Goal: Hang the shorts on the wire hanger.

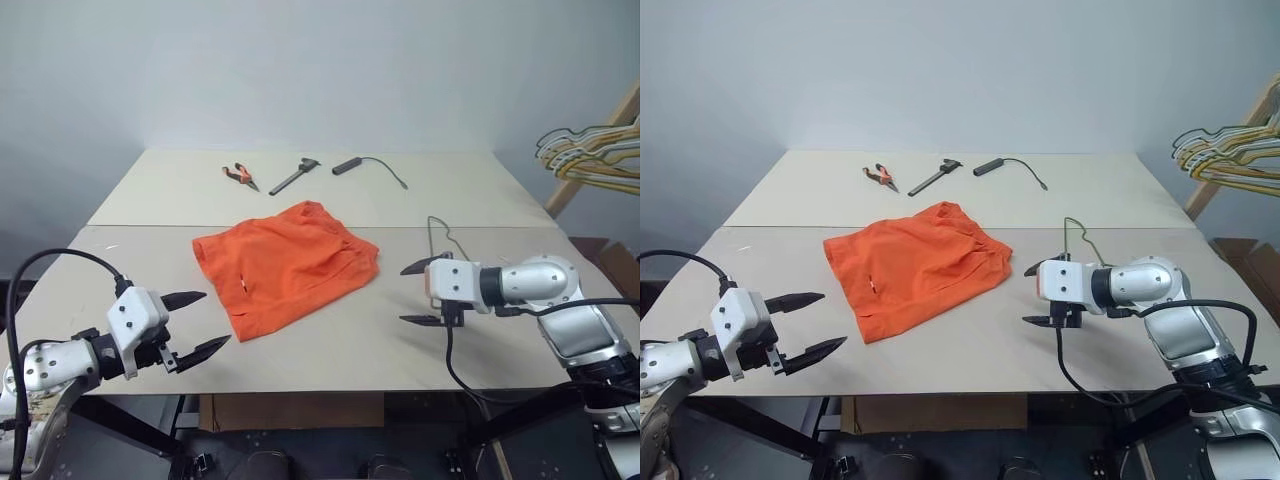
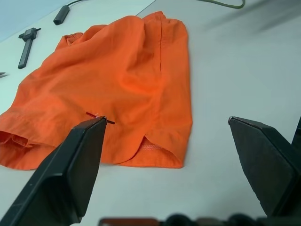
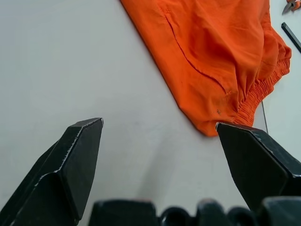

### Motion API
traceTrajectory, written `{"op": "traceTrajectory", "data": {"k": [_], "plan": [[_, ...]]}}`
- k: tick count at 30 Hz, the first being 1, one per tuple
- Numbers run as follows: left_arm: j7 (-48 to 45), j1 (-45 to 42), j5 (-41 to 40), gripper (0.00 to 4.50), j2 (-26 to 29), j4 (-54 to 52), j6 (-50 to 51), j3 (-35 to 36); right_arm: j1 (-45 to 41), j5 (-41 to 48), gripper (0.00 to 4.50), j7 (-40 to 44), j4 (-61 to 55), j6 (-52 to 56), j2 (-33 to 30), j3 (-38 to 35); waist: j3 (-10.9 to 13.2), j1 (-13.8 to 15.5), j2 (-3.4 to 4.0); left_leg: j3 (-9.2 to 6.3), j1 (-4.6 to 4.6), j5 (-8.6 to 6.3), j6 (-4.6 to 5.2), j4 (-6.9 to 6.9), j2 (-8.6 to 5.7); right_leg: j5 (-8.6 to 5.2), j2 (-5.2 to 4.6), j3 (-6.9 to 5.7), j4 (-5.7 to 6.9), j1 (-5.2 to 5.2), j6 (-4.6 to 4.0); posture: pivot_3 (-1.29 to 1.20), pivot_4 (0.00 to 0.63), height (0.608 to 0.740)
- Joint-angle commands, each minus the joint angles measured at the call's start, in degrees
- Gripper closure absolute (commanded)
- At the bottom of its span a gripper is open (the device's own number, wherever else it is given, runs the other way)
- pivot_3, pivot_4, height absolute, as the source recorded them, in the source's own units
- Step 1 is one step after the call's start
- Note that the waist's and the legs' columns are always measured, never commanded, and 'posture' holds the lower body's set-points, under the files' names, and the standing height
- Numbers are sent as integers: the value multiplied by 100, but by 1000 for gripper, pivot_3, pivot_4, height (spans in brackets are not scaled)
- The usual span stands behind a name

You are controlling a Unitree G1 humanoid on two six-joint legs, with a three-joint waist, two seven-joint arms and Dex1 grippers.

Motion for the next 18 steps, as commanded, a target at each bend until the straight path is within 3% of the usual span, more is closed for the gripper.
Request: {"op": "traceTrajectory", "data": {"k": [1,18], "plan": [[99,-122,-41,0,46,-122,75,74,-153,2,27,-49,-53,-110,25,-60,0,3,0,0,0,0,0,0,0,0,0,0,0,0,0,242,0,740],[-53,-443,40,0,28,122,24,-389,-187,-105,27,-288,-205,45,176,-21,0,-16,1,2,0,0,0,0,0,0,1,0,2,-1,0,166,0,740]]}}
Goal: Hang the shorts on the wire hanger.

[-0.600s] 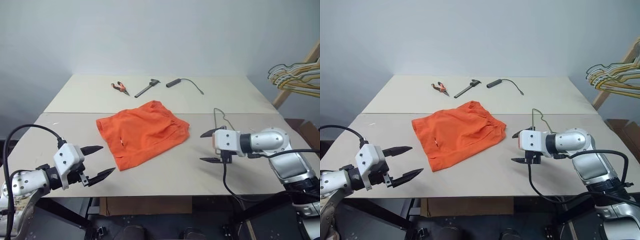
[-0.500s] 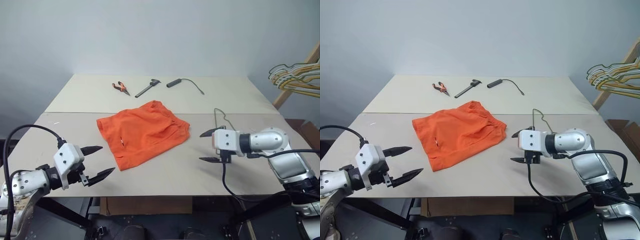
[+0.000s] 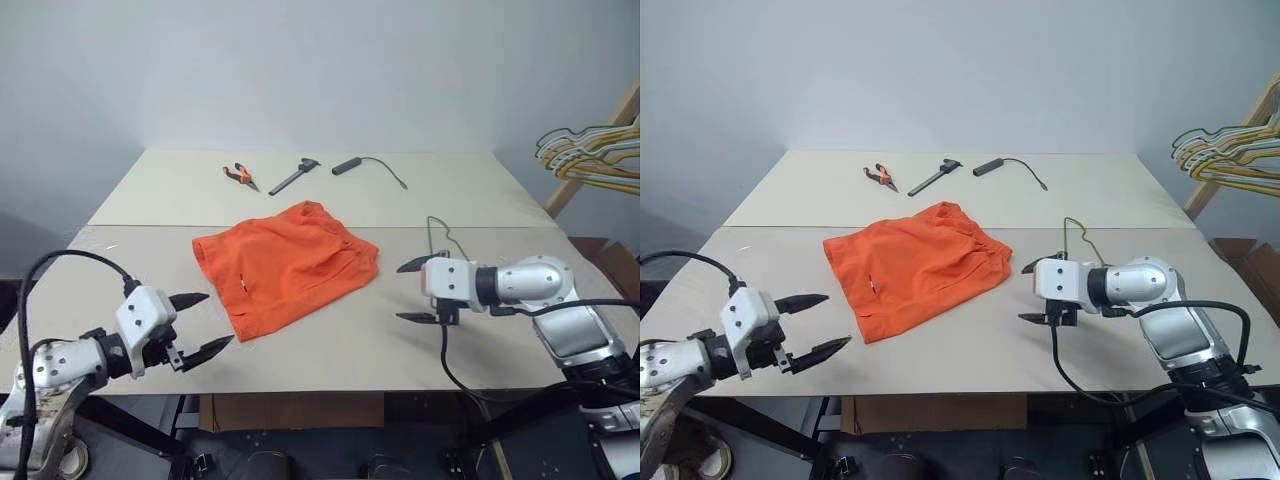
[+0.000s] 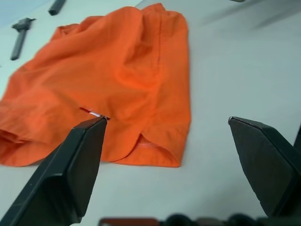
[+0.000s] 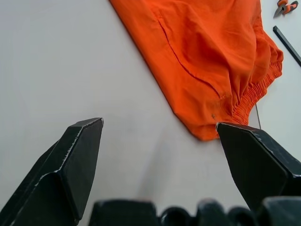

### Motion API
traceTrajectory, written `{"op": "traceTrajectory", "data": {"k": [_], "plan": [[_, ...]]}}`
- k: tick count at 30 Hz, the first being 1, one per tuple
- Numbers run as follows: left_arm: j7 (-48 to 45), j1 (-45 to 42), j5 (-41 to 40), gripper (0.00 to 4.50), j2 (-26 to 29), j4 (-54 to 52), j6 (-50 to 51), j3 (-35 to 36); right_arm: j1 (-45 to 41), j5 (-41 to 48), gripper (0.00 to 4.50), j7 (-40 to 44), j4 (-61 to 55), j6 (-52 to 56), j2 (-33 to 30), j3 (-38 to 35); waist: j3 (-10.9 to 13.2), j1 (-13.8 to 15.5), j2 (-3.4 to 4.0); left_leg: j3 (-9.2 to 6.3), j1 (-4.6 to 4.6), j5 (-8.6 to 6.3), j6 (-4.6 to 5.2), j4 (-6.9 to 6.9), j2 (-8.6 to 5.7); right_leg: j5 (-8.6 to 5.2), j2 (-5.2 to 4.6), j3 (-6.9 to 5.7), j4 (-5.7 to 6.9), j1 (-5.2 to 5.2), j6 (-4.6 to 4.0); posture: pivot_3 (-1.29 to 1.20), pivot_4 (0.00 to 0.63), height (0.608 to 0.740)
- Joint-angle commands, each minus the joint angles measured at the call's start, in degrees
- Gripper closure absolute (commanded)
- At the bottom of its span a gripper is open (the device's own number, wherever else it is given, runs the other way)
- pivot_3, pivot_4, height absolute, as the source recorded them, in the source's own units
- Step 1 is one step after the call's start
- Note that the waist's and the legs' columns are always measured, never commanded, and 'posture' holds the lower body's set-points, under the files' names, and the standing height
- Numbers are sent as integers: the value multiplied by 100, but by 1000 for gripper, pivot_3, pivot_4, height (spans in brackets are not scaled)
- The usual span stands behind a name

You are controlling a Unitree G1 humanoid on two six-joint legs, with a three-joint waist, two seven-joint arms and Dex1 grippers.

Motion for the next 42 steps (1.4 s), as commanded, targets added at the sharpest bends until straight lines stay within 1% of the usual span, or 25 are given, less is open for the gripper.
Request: {"op": "traceTrajectory", "data": {"k": [1,3,9,13,16,20,24,26,29,31,33,39,40,41,42], "plan": [[-179,-342,-102,0,15,135,-132,-129,-156,-34,27,-107,-245,85,-7,-72,0,4,1,0,0,0,0,0,-1,0,0,0,1,0,-1,154,0,740],[-230,-534,-25,0,8,255,-105,-344,-101,-17,27,-143,-355,185,-15,-98,0,-6,1,1,0,0,0,0,-1,-1,0,0,0,0,-1,148,0,740],[-163,-1225,597,0,-50,858,-123,-1173,66,-53,27,-416,-634,471,47,-145,0,-67,2,3,0,0,0,2,-4,1,0,1,1,2,1,115,0,740],[-346,-1782,1245,0,118,1452,-293,-1855,135,-88,27,-603,-844,658,140,-100,-1,-151,2,2,-1,0,0,4,-5,1,2,1,1,3,1,97,0,740],[-501,-2121,1180,0,27,1746,-128,-1988,208,-85,27,-669,-980,756,158,-95,0,-223,1,3,-2,0,0,4,-5,1,2,3,0,2,2,84,0,740],[-731,-2328,1719,0,281,2125,-526,-2355,314,-126,27,-721,-1096,831,154,-92,0,-341,2,2,-3,0,0,3,-6,1,2,4,0,2,3,71,0,740],[-889,-2584,1960,0,277,2639,-650,-2587,366,-163,27,-770,-1203,901,178,-48,0,-420,2,3,-2,0,0,4,-5,1,3,5,2,2,2,68,0,740],[-850,-2710,1988,0,152,2854,-624,-2618,371,-170,27,-794,-1235,934,198,-29,-1,-447,1,2,-1,1,0,6,-5,1,3,5,2,3,3,66,0,740],[-977,-2806,1868,561,14,3008,-708,-2607,382,-173,0,-808,-1263,962,208,-26,-1,-453,1,2,0,1,1,8,-5,2,3,6,5,4,4,63,0,740],[-978,-2842,1910,1166,-44,3044,-695,-2636,369,-165,0,-810,-1275,988,207,-34,0,-459,1,2,-1,1,1,8,-6,2,3,7,5,4,4,60,0,740],[-978,-2856,1973,1910,-74,3083,-675,-2664,350,-156,0,-804,-1282,1007,197,-47,-1,-464,2,2,-1,1,1,8,-5,2,3,8,4,4,4,60,0,740],[-1020,-2838,2134,3919,33,3167,-672,-2720,318,-164,0,-792,-1258,1018,179,-52,-1,-465,1,3,1,1,1,9,-5,2,4,9,9,4,4,61,0,740],[-1024,-2839,2139,4310,35,3180,-680,-2711,309,-168,0,-796,-1255,1023,187,-44,-1,-466,1,2,2,1,1,9,-5,2,4,9,10,4,4,62,0,740],[-1026,-2839,2141,4461,34,3184,-686,-2699,303,-170,0,-799,-1256,1028,194,-39,-1,-468,2,2,2,1,1,9,-5,2,4,9,11,4,4,62,0,740],[-1028,-2843,2140,4461,38,3179,-693,-2684,293,-171,0,-806,-1250,1031,204,-36,-1,-469,2,2,3,1,1,9,-5,2,5,10,12,4,4,62,0,740]]}}
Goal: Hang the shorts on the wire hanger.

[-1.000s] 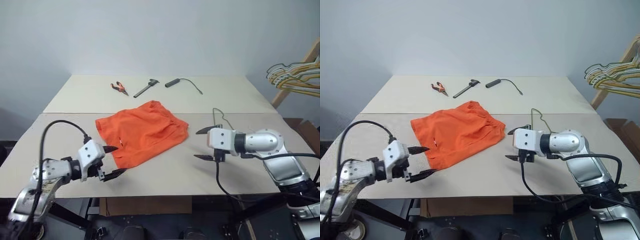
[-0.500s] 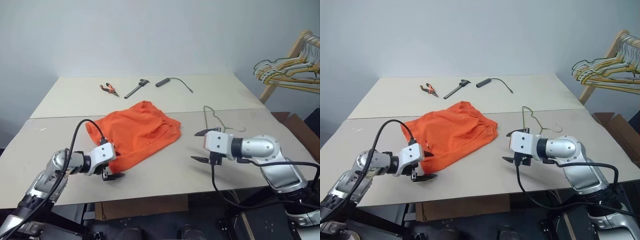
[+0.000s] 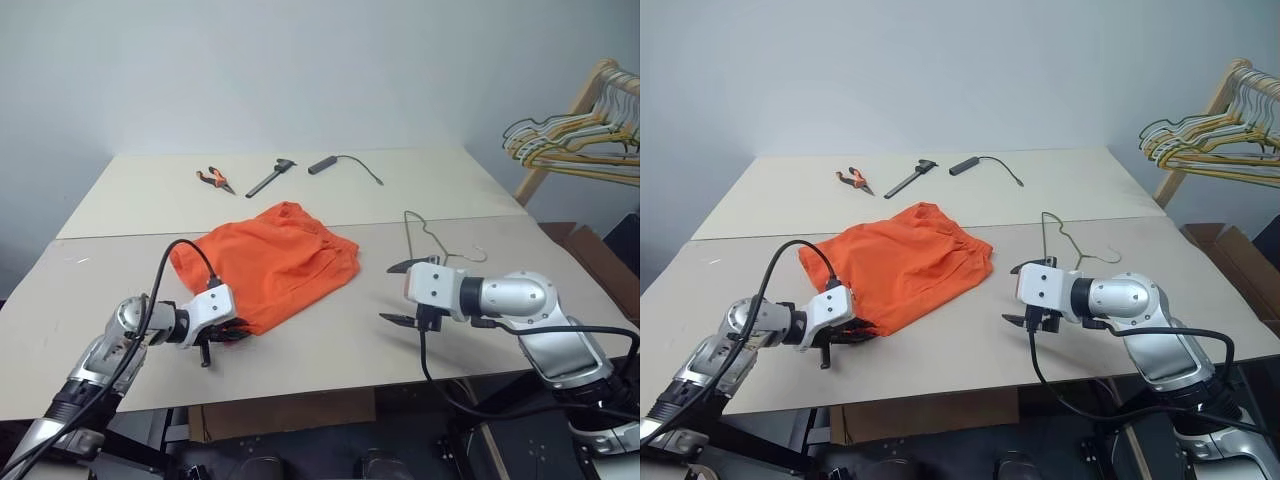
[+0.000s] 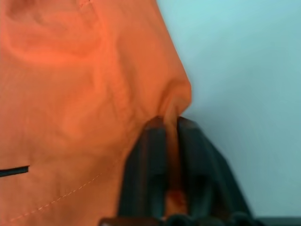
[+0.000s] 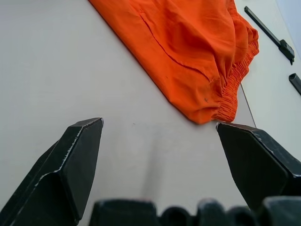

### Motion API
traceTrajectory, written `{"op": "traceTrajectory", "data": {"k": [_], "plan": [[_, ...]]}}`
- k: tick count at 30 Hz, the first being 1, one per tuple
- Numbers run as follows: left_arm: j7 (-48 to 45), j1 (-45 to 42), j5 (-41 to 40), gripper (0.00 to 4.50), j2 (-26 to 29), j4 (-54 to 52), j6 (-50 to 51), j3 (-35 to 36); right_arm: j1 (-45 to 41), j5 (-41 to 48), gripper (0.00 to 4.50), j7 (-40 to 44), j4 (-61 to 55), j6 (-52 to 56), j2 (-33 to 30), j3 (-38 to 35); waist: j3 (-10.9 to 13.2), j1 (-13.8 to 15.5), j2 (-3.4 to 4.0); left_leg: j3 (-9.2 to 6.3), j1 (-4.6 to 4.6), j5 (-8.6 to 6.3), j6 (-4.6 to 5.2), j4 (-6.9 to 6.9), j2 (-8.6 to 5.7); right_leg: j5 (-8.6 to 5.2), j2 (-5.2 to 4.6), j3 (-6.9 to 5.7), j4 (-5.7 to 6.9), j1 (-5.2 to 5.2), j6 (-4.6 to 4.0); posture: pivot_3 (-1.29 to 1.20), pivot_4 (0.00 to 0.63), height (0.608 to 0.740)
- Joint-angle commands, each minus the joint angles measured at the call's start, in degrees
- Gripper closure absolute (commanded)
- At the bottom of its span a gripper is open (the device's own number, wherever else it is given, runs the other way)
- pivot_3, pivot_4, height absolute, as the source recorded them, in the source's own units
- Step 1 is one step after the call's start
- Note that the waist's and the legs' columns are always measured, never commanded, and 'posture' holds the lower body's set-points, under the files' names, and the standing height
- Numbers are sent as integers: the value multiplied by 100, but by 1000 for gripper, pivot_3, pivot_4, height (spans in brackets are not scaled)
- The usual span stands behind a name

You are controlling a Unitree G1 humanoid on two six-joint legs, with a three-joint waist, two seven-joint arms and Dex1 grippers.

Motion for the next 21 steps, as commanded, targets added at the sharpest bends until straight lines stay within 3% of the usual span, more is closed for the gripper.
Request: {"op": "traceTrajectory", "data": {"k": [1,9,14,21], "plan": [[-13,-112,94,4461,117,33,-43,52,-172,-8,0,-62,-125,13,-1,-72,0,-4,0,0,0,0,0,0,0,0,0,0,0,0,0,63,0,740],[-320,358,-665,4461,572,-756,-353,940,-436,-373,0,-335,250,-235,160,131,0,-62,0,3,-3,0,0,0,4,0,2,4,0,-6,0,59,0,740],[-751,1390,-1575,4461,1103,-1716,-64,2127,-896,-1222,0,-900,1201,-1054,524,672,1,-183,0,7,-3,0,0,-2,7,-1,-3,5,-1,-8,0,78,0,740],[-925,2572,-2658,4461,1220,-2782,614,3826,-1410,-2465,0,-1755,2770,-2522,854,1502,3,-140,0,9,-1,1,-4,-3,7,-3,-2,5,4,-10,-2,144,0,740]]}}
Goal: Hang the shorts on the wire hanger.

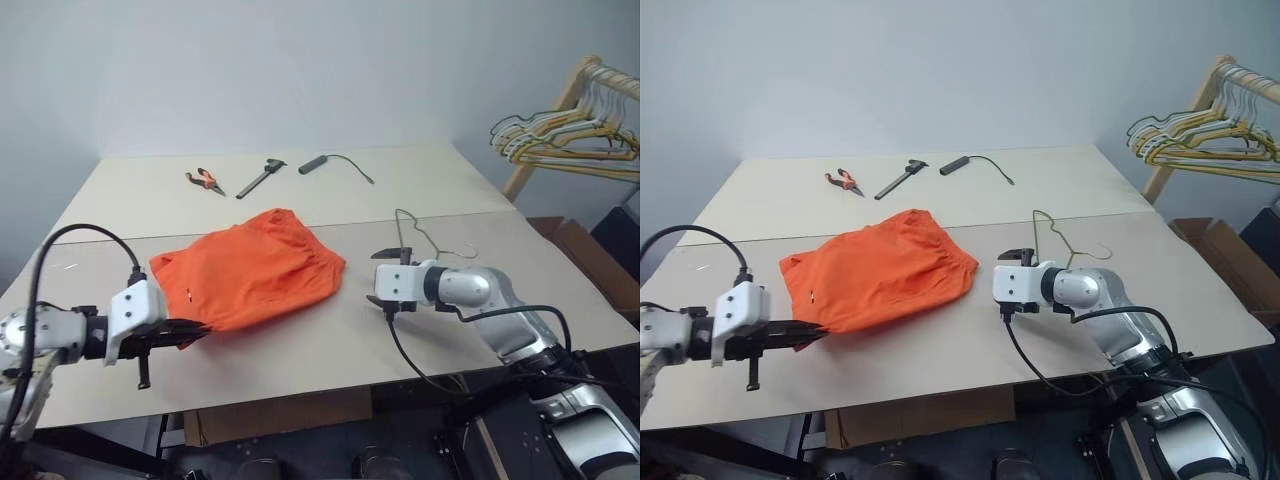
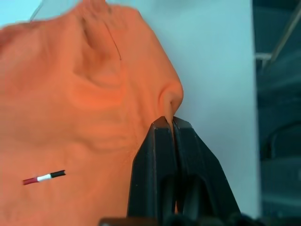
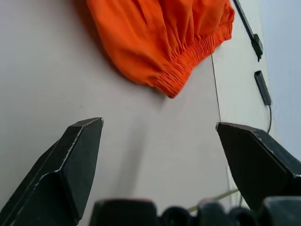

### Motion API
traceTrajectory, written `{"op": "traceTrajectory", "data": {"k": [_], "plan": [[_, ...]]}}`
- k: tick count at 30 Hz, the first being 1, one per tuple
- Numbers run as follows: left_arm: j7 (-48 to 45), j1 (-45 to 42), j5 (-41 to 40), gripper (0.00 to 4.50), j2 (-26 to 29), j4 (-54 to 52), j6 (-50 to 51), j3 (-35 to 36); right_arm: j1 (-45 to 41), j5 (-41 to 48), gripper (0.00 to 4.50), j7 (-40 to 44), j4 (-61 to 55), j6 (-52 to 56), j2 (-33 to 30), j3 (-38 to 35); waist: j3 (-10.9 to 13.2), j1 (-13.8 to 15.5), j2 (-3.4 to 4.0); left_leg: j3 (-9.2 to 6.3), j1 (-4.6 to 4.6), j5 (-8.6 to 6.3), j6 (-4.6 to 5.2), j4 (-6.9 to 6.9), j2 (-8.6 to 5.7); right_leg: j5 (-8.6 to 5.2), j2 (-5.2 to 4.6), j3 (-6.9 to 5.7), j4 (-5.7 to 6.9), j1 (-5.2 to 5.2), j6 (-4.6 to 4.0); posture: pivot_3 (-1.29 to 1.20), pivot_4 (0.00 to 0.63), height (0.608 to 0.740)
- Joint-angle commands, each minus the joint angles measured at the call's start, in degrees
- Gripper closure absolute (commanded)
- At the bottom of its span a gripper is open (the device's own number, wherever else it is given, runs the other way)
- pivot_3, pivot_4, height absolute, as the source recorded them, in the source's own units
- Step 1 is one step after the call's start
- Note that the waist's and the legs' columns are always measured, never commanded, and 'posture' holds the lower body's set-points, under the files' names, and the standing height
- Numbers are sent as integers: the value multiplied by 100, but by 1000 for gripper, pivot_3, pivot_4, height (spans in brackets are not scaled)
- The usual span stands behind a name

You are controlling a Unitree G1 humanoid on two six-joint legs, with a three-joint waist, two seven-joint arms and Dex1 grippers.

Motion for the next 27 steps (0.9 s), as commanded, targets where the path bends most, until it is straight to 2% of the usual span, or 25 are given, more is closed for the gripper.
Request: {"op": "traceTrajectory", "data": {"k": [1,5,11,16,20,27], "plan": [[-22,196,-498,4461,93,-467,318,834,-264,-412,0,-446,553,-748,187,219,0,35,-1,-2,0,1,-2,0,-1,0,0,-2,-1,2,-1,144,0,740],[-19,529,-666,4461,116,-771,589,1305,-442,-521,0,-608,1066,-1429,524,437,0,47,-1,-2,2,4,-6,-2,-1,0,1,-1,2,2,-1,177,0,740],[51,685,-734,4461,111,-994,789,1468,-732,-783,0,-959,1669,-1655,988,548,-1,97,-3,-1,8,7,-12,-3,0,0,2,-1,6,6,-3,188,0,740],[51,707,-703,4461,140,-1024,867,1500,-884,-839,0,-1106,2099,-1878,1091,527,0,165,-1,-1,8,12,-22,-6,1,-5,3,-1,20,-1,-11,189,0,740],[36,686,-664,4500,139,-973,854,1430,-905,-840,879,-1027,2272,-2027,1084,580,0,189,-2,-2,11,14,-26,-5,0,-14,2,-2,36,-2,-24,182,0,740],[45,631,-532,4500,130,-821,773,1239,-909,-850,3352,-1003,2350,-2006,1125,559,0,156,-2,-3,29,19,-35,-8,2,-19,6,0,61,-1,-30,170,0,740]]}}
